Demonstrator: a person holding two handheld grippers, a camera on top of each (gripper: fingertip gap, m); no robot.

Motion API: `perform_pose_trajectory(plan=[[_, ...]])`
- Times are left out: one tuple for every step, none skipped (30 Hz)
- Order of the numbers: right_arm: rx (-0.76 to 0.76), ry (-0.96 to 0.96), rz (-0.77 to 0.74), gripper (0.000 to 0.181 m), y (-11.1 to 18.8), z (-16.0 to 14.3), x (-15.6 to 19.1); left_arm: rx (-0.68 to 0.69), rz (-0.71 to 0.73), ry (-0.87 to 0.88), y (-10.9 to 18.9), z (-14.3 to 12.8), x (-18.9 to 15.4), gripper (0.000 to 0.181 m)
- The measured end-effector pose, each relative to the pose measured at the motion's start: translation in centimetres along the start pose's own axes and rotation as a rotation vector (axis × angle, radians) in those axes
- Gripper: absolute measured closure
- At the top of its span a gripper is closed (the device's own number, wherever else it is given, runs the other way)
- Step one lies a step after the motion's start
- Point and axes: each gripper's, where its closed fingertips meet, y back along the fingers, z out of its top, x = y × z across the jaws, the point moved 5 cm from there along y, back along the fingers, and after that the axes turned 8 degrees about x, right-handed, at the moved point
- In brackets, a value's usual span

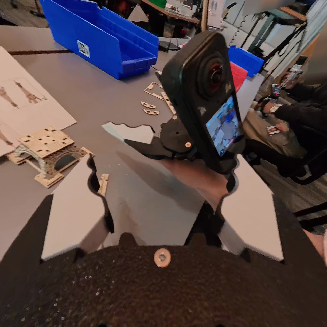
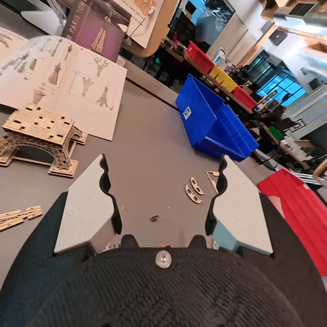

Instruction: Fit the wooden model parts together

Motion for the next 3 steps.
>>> perform_pose_trajectory(plan=[[0.013,0.033,-0.014,0.06,-0.1,-0.1,-0.08,-0.001,0.026,-0.016,0.17,0.12,0.19,0.034],[0.026,0.061,-0.029,0.062,-0.17,-0.23,-0.1,0.001,0.045,-0.026,0.29,0.18,0.31,0.033],[0.037,0.079,-0.037,0.065,-0.23,-0.35,-0.09,0.004,0.054,-0.03,0.35,0.22,0.34,0.033]])
